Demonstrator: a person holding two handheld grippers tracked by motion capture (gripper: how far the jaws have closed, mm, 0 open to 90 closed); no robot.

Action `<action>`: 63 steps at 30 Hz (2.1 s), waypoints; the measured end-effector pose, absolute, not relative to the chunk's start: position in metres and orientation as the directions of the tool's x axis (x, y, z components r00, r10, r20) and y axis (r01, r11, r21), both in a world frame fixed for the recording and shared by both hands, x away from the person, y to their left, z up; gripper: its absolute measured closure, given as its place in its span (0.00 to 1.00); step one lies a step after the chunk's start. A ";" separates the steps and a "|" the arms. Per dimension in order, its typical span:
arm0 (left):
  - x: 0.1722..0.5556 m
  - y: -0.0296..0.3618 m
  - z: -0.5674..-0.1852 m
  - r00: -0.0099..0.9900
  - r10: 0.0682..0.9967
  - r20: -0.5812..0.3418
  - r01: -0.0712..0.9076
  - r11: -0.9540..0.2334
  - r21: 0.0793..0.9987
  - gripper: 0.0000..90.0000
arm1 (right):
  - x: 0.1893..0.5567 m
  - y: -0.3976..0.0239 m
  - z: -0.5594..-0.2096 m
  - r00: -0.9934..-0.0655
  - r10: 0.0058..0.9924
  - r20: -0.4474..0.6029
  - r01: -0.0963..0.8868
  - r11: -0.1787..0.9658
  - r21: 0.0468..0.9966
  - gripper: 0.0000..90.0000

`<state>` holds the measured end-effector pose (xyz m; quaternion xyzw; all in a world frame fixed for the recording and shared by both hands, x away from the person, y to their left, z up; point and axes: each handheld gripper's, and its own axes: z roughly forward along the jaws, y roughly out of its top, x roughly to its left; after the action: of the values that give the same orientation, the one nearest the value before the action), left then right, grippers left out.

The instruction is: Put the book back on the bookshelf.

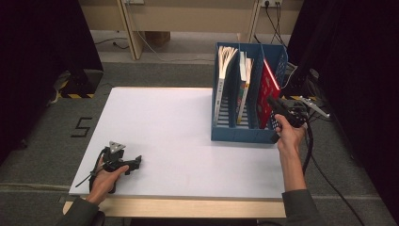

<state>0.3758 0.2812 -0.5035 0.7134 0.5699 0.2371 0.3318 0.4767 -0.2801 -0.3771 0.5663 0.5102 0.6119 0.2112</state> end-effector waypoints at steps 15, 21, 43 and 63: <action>0.376 0.281 -0.504 0.235 0.971 -0.043 0.653 -0.125 0.747 0.13 | 0.510 -0.257 -0.374 -0.231 0.857 0.461 0.323 -0.379 0.867 0.66; 0.376 0.281 -0.504 0.240 0.970 -0.044 0.655 -0.128 0.745 0.12 | 0.513 -0.257 -0.373 -0.221 0.852 0.475 0.338 -0.390 0.857 0.64; 0.377 0.281 -0.504 0.261 0.965 -0.032 0.658 -0.153 0.737 0.09 | 0.481 -0.268 -0.386 -0.302 0.841 0.449 0.447 -0.291 0.846 0.37; 0.378 0.281 -0.504 0.264 0.964 -0.032 0.660 -0.157 0.735 0.09 | 0.440 -0.257 -0.391 -0.371 0.840 0.396 0.464 -0.201 0.863 0.24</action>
<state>0.3776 0.2811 -0.5037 0.7242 0.5605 0.2320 0.3280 0.4396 -0.2568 -0.3905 0.5350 0.6094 0.5607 0.1675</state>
